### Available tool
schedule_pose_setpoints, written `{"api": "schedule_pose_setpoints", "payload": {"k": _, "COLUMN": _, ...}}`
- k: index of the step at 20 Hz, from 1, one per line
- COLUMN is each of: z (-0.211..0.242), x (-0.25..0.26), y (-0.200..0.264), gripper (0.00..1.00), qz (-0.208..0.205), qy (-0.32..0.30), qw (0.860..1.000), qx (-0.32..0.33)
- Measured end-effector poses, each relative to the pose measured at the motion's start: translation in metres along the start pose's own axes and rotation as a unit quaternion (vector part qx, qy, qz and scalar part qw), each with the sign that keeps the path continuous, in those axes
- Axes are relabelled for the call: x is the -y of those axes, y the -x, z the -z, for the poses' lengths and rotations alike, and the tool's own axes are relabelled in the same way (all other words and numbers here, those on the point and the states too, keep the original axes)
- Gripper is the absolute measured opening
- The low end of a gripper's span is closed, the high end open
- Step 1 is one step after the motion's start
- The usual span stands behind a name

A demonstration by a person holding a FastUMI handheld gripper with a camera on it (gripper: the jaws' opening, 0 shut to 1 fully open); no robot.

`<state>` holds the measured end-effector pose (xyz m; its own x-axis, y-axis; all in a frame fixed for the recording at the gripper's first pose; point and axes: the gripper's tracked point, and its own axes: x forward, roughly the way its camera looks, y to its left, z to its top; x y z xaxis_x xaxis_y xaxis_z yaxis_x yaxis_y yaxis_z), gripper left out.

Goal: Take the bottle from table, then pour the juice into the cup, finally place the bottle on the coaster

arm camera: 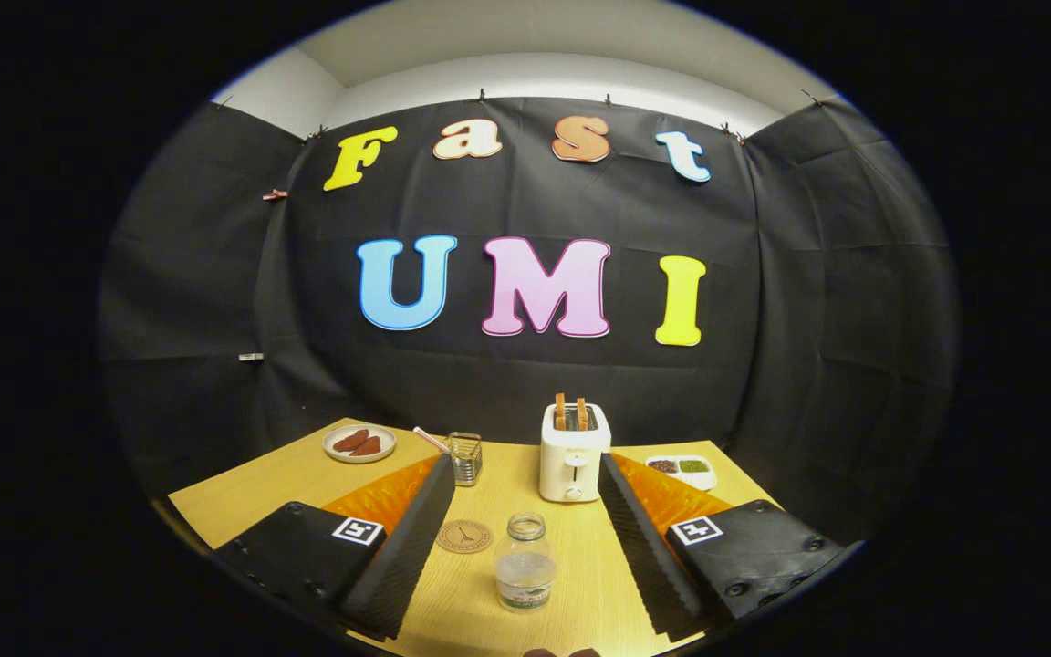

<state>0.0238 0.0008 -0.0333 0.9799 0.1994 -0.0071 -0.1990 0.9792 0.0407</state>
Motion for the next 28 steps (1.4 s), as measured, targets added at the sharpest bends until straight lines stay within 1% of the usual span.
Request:
{"api": "schedule_pose_setpoints", "payload": {"k": 7, "z": 0.022, "x": -0.002, "y": -0.009, "gripper": 0.98, "qz": -0.015, "qy": 0.009, "qw": 1.0, "qx": -0.014}}
{"api": "schedule_pose_setpoints", "payload": {"k": 13, "z": 0.046, "x": 0.004, "y": -0.021, "gripper": 0.98, "qz": -0.005, "qy": 0.011, "qw": 1.0, "qx": -0.026}}
{"api": "schedule_pose_setpoints", "payload": {"k": 16, "z": 0.065, "x": 0.01, "y": -0.029, "gripper": 0.98, "qz": 0.001, "qy": 0.015, "qw": 0.999, "qx": -0.032}}
{"api": "schedule_pose_setpoints", "payload": {"k": 21, "z": 0.101, "x": 0.009, "y": -0.044, "gripper": 0.98, "qz": -0.001, "qy": 0.021, "qw": 0.999, "qx": -0.049}}
{"api": "schedule_pose_setpoints", "payload": {"k": 25, "z": 0.13, "x": 0.012, "y": -0.056, "gripper": 0.98, "qz": 0.004, "qy": 0.008, "qw": 0.998, "qx": -0.065}}
{"api": "schedule_pose_setpoints", "payload": {"k": 28, "z": 0.152, "x": 0.008, "y": -0.061, "gripper": 0.98, "qz": -0.003, "qy": 0.007, "qw": 0.997, "qx": -0.077}}
